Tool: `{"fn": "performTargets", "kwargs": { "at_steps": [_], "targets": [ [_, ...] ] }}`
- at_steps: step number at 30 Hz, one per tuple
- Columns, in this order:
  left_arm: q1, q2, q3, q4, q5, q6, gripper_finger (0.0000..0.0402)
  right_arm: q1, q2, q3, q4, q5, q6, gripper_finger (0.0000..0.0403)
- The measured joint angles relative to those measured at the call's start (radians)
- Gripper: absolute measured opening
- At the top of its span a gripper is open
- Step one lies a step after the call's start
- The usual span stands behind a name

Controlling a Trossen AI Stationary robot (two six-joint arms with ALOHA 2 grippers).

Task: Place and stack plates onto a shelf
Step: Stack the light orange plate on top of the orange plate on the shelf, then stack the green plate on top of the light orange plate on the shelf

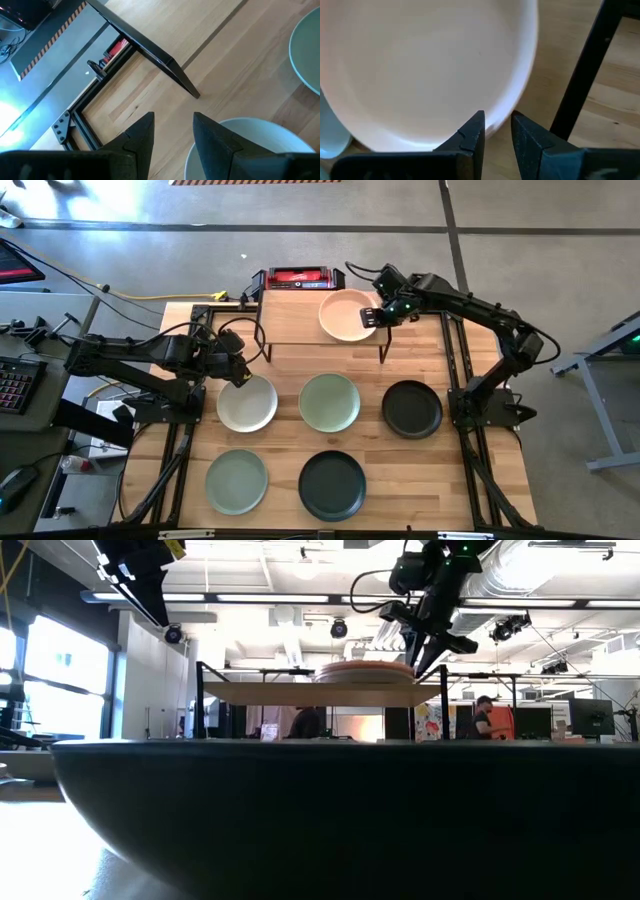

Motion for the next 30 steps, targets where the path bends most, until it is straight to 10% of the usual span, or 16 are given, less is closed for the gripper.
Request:
{"fn": "performTargets", "kwargs": {
  "at_steps": [16,30],
  "targets": [
    [0.000,0.000,0.000,-0.001,0.010,0.018,0.0126,-0.003,-0.002,0.122,-0.003,0.024,-0.009,0.0071],
    [-0.057,0.000,-0.047,-0.009,0.357,0.023,0.0126,0.188,-0.004,0.262,-0.003,-0.038,-0.021,0.0071]
  ]
}}
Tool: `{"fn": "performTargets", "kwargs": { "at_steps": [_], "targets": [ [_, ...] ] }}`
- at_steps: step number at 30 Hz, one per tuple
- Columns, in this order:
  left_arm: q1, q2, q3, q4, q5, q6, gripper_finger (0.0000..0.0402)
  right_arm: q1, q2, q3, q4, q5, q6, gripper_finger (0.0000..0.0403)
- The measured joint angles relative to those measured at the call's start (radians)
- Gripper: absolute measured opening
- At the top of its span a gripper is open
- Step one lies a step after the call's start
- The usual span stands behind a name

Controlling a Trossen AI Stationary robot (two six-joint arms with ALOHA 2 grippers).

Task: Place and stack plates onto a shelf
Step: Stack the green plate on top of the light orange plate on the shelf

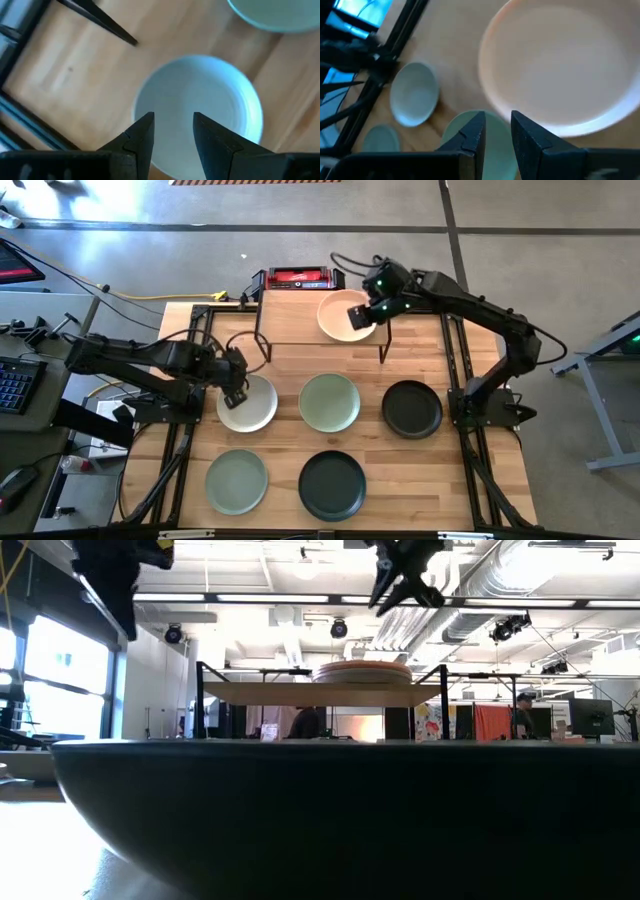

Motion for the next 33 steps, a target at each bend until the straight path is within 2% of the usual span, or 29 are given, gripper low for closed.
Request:
{"fn": "performTargets", "kwargs": {
  "at_steps": [11,17,26,33],
  "targets": [
    [-0.165,0.000,-0.152,0.136,0.150,0.008,0.0126,0.153,0.000,0.001,0.000,0.013,0.046,0.0071],
    [-0.243,0.000,-0.198,0.259,0.227,-0.049,0.0126,0.203,0.000,0.001,0.000,0.013,0.036,0.0071],
    [-0.373,0.017,-0.303,0.527,0.248,-0.017,0.0126,0.243,0.000,0.001,0.000,0.013,-0.005,0.0071],
    [-0.450,0.113,-0.339,0.607,0.248,-0.015,0.0126,0.248,0.000,0.001,-0.008,0.013,-0.031,0.0071]
  ]
}}
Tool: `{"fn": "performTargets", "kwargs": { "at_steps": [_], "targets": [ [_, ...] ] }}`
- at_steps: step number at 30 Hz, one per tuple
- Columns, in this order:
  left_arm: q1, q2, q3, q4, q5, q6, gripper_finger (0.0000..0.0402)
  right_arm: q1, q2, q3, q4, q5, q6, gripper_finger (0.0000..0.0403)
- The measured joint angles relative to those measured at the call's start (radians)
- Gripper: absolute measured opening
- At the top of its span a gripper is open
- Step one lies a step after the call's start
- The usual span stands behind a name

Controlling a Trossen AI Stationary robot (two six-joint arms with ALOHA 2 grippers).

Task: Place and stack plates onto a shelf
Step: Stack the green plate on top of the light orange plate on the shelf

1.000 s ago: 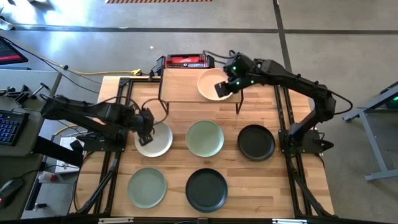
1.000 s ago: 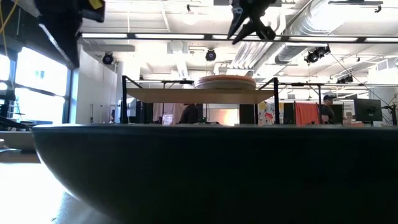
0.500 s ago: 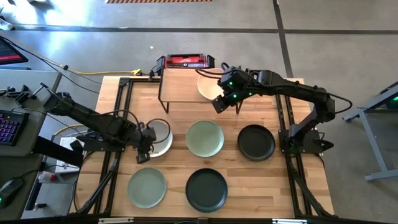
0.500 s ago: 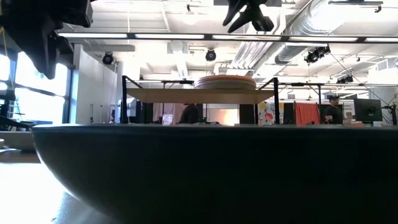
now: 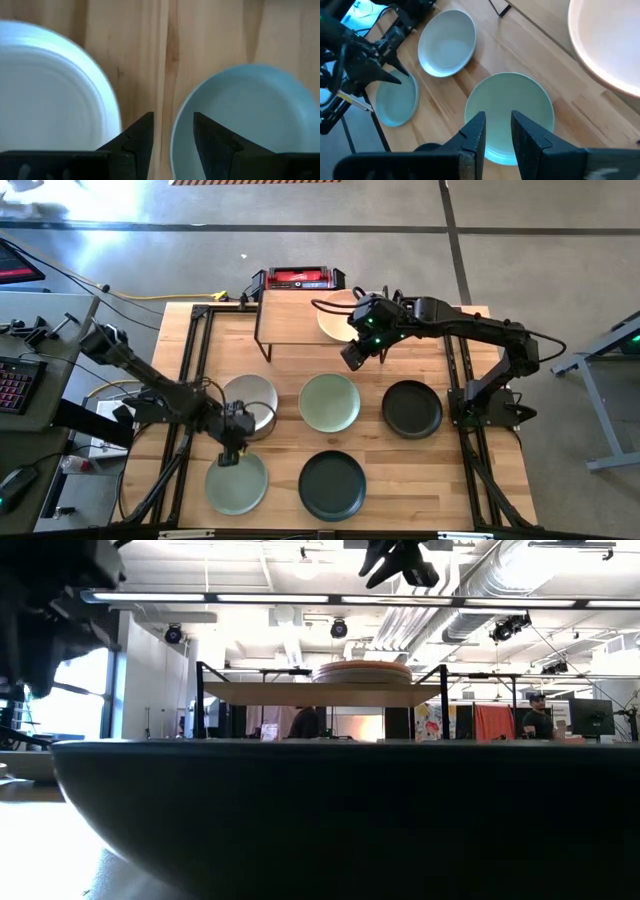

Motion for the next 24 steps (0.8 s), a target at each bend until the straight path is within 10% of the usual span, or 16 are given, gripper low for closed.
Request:
{"fn": "performTargets", "kwargs": {
  "at_steps": [24],
  "targets": [
    [-0.026,0.316,0.002,0.068,0.080,0.051,0.0126,0.000,0.000,0.000,0.000,0.000,-0.021,0.0071]
  ]
}}
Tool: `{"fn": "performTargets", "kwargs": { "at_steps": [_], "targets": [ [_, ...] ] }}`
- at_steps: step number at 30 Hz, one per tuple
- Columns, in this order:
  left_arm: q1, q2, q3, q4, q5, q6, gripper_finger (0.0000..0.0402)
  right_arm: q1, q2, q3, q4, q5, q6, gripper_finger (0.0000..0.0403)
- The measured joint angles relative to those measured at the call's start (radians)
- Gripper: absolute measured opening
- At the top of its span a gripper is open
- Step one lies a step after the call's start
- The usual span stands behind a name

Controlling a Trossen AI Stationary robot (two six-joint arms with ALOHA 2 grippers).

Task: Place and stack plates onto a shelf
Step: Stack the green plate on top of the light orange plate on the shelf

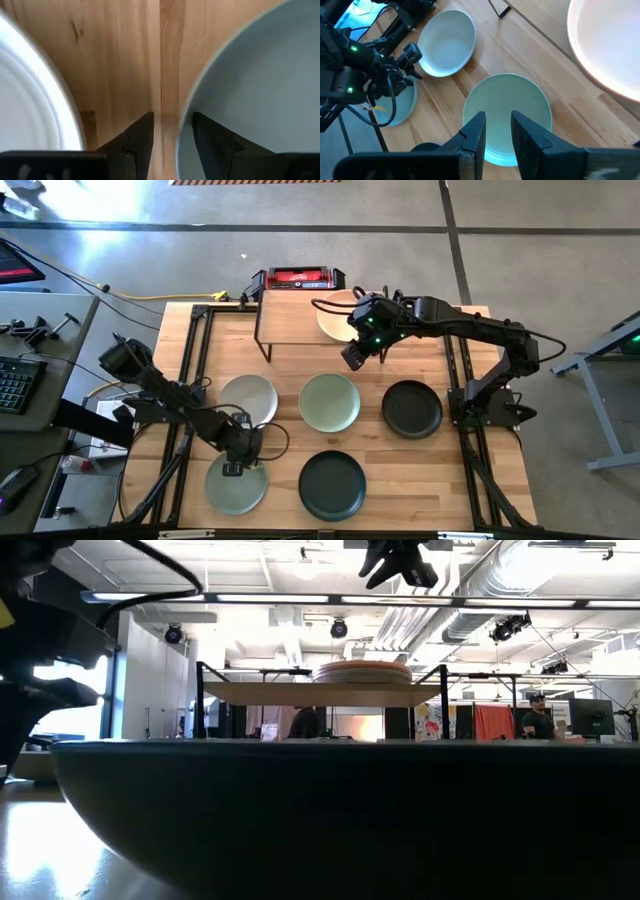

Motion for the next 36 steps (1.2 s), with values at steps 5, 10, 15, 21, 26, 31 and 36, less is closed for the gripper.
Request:
{"fn": "performTargets", "kwargs": {
  "at_steps": [5,10,15,21,26,31,36],
  "targets": [
    [0.000,0.020,0.004,0.002,0.003,-0.007,0.0126,0.000,0.000,0.000,0.000,0.000,0.000,0.0071],
    [0.000,0.005,0.003,0.002,0.003,-0.007,0.0103,0.000,0.000,0.000,0.000,0.000,0.000,0.0071],
    [0.000,0.003,0.003,0.001,0.003,-0.009,0.0048,0.000,0.000,0.000,0.000,0.000,0.000,0.0071],
    [0.001,0.000,0.004,-0.001,0.014,-0.015,0.0007,0.000,0.000,0.000,0.001,0.000,0.003,0.0071],
    [0.001,-0.002,0.005,-0.004,0.055,-0.020,0.0004,0.000,0.000,0.000,0.001,0.000,0.001,0.0071],
    [0.005,-0.026,0.044,-0.089,0.050,-0.010,0.0002,0.000,0.000,0.000,0.001,0.000,0.000,0.0071],
    [0.026,-0.071,0.101,-0.218,0.002,0.001,0.0001,0.000,0.000,0.000,0.001,0.000,-0.009,0.0071]
  ]
}}
